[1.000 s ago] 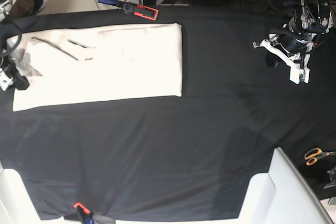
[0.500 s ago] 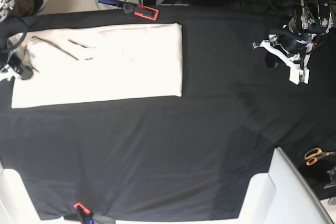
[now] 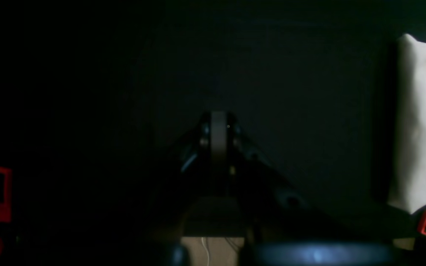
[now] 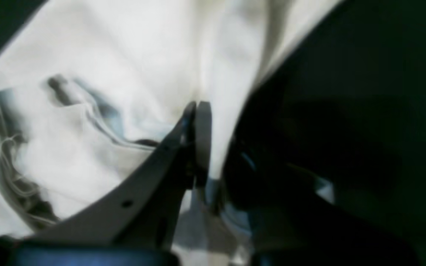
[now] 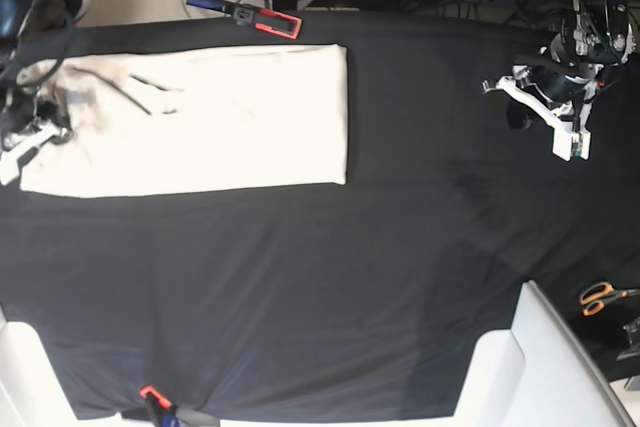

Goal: Fold the T-shirt properly
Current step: 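Grasp the strip end with the right gripper and fold it over the shirt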

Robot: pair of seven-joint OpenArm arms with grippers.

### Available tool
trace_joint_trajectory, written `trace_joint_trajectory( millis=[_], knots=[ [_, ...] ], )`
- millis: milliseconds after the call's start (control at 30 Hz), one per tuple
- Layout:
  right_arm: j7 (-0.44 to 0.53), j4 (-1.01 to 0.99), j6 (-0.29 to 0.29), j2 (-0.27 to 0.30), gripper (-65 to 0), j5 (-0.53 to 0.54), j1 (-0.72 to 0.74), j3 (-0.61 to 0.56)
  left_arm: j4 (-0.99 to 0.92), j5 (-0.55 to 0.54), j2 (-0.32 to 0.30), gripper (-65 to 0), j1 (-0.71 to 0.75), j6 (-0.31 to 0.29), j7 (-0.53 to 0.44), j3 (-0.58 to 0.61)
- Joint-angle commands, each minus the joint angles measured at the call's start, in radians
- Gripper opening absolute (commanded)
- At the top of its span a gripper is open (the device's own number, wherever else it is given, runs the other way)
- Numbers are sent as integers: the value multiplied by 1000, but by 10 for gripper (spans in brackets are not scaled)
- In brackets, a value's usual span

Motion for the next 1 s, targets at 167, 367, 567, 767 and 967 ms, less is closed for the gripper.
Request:
trace_joint_trajectory(
  millis=[167, 367, 567, 767, 967],
  knots=[
    [132, 289, -290, 34, -644, -33, -87, -148, 16, -4, -17, -650, 7, -8, -15, -9],
    [20, 459, -300, -29, -644, -187, -105, -234, 16, -4, -17, -650, 9, -8, -15, -9],
    [-39, 586, -297, -192, -644, -470, -116, -272, 21, -4, -22, -650, 15, -8, -13, -10],
    [-36, 671, -297, -276, -644, -645, -177, -395, 23, -6, -101, -650, 64, -8, -1, -10],
    [-37, 721, -297, -351, -644, -724, -214, -488, 23, -6, -138, -650, 125, -8, 51, -118]
  ],
)
